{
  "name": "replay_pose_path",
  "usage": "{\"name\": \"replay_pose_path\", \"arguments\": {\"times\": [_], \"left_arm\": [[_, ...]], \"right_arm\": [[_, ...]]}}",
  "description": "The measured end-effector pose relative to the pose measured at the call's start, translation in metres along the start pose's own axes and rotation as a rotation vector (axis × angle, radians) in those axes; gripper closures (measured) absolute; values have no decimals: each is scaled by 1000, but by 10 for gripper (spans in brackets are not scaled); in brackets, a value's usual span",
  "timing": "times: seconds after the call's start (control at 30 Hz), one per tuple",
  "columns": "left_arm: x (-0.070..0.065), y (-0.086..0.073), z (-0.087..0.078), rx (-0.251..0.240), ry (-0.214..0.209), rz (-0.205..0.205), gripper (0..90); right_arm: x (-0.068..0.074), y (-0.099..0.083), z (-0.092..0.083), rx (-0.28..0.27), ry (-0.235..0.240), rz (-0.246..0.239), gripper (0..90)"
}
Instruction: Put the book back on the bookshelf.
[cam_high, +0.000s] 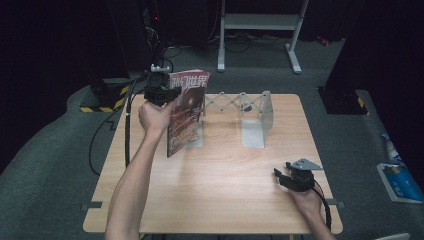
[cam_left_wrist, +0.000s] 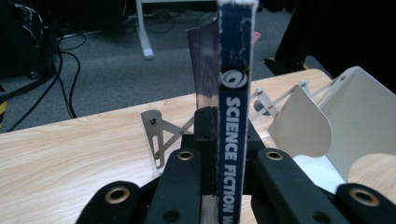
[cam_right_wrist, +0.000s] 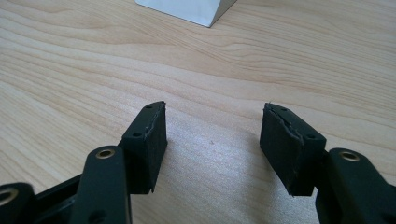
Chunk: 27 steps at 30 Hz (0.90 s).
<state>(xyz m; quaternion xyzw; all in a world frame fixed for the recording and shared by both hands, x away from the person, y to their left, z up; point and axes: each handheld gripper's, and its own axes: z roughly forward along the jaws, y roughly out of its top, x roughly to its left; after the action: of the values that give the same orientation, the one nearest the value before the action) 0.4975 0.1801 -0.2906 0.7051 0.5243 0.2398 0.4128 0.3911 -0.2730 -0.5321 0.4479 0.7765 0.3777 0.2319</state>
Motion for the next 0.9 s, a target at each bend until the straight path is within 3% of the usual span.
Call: {"name": "replay_pose_path", "arguments": {"times": [0.5,0.9], "left_arm": [[1,-17,16,-89,-7,-12,840],[-1,-21,16,-47,4,32,833]], "right_arm": [[0,0,0,2,0,5,412],[1,0,0,2,0,5,412]]}}
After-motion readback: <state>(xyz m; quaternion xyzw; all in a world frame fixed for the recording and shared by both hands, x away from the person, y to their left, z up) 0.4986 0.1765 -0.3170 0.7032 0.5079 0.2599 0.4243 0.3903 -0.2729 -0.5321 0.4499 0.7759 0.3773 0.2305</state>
